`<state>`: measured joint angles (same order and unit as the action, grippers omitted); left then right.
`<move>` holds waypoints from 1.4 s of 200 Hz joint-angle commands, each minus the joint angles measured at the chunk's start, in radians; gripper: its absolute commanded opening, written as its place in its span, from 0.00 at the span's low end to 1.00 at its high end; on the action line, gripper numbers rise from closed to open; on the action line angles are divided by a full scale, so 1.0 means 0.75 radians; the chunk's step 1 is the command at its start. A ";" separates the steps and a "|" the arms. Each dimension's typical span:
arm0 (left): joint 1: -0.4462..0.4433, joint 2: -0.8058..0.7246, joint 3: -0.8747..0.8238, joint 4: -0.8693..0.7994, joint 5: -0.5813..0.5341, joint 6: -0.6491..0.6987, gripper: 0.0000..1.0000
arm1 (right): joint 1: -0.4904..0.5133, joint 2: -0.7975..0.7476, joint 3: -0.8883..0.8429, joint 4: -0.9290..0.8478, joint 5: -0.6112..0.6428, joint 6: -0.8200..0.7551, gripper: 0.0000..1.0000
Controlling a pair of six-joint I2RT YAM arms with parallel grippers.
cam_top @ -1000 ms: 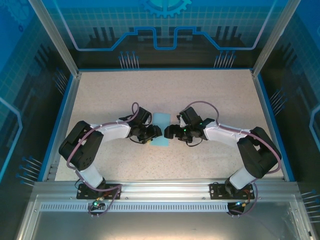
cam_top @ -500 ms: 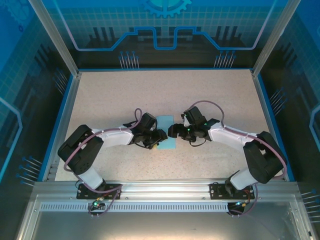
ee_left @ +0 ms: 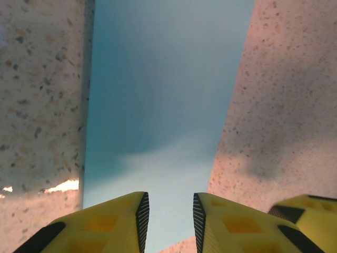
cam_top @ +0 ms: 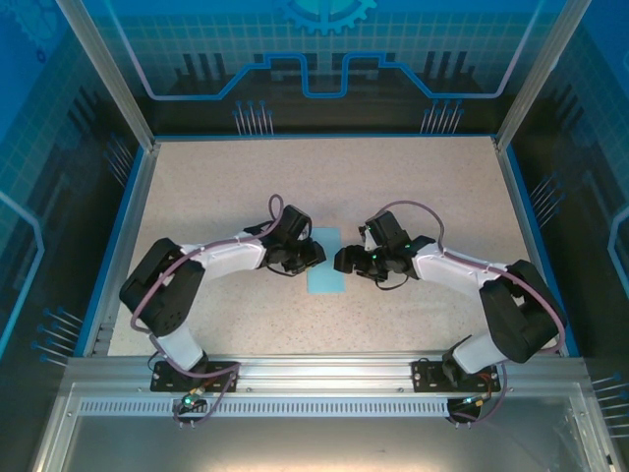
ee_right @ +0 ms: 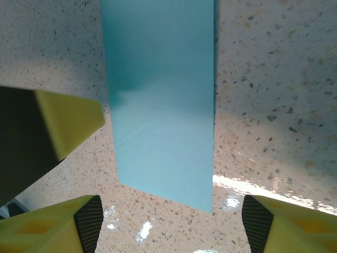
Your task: Fold a paper plane with a square sheet of paper (pick it up from the middle)
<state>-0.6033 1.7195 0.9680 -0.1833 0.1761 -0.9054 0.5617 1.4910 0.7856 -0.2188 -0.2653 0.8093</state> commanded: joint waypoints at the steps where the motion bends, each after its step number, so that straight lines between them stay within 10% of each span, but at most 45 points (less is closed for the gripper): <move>1: 0.019 0.065 0.058 -0.052 -0.010 0.056 0.33 | -0.008 0.030 -0.004 0.020 -0.053 0.017 0.73; 280: 0.146 0.143 -0.138 0.091 0.124 -0.116 0.48 | 0.115 0.257 0.114 -0.089 -0.121 0.065 0.70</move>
<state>-0.5064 1.7981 0.9150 -0.0540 0.3122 -0.9718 0.6281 1.6577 0.8371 -0.2462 -0.3519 0.8497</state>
